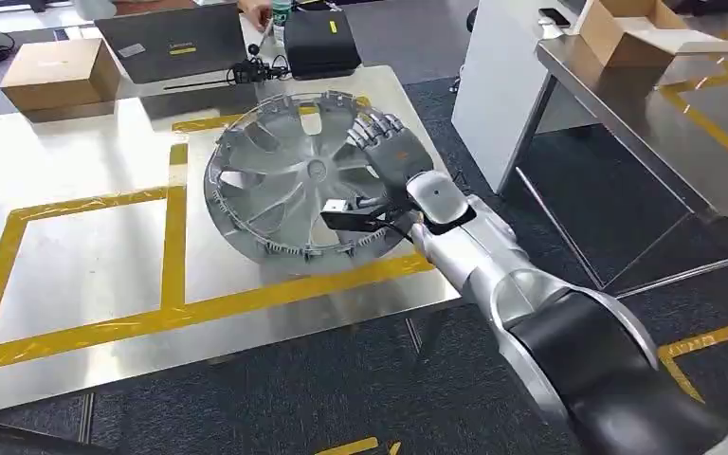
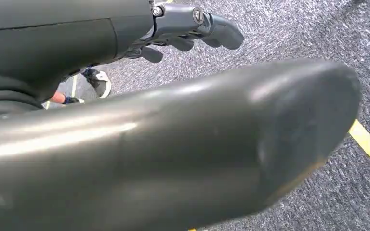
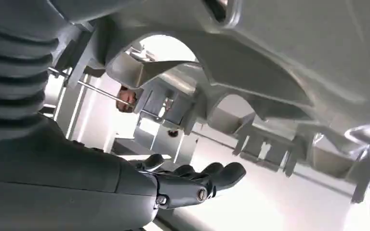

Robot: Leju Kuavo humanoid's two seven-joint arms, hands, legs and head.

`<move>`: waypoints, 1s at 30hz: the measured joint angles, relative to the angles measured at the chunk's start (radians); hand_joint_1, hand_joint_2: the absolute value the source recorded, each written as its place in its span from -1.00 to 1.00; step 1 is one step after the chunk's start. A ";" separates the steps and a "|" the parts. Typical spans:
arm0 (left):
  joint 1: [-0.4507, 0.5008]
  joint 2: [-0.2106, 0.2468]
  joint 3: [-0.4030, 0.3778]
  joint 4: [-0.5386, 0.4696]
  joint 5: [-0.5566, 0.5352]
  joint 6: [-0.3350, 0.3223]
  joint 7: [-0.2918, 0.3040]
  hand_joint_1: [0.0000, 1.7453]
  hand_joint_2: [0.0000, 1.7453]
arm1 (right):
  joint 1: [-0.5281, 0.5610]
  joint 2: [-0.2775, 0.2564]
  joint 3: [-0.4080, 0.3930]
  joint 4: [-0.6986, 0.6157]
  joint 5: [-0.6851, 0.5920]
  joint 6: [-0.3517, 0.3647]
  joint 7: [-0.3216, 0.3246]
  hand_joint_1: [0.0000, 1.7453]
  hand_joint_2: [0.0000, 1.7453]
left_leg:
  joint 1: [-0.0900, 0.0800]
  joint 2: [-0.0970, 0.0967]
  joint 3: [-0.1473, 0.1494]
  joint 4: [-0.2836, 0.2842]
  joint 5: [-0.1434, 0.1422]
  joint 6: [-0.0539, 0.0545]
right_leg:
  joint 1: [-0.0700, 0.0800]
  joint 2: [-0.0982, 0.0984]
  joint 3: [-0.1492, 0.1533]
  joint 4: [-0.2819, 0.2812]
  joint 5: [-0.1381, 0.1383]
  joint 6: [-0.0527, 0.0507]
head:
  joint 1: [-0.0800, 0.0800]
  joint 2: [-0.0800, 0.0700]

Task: Take the parts from the cabinet and place them on the table.

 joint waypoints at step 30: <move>0.004 0.000 -0.002 0.000 0.000 0.001 0.016 -1.00 -1.00 | 0.025 0.010 0.115 0.002 0.000 -0.028 -0.040 -1.00 -1.00 | 0.000 -0.001 0.000 0.000 0.000 0.000 | 0.000 0.000 0.000 0.000 0.000 0.000 | 0.000 0.000</move>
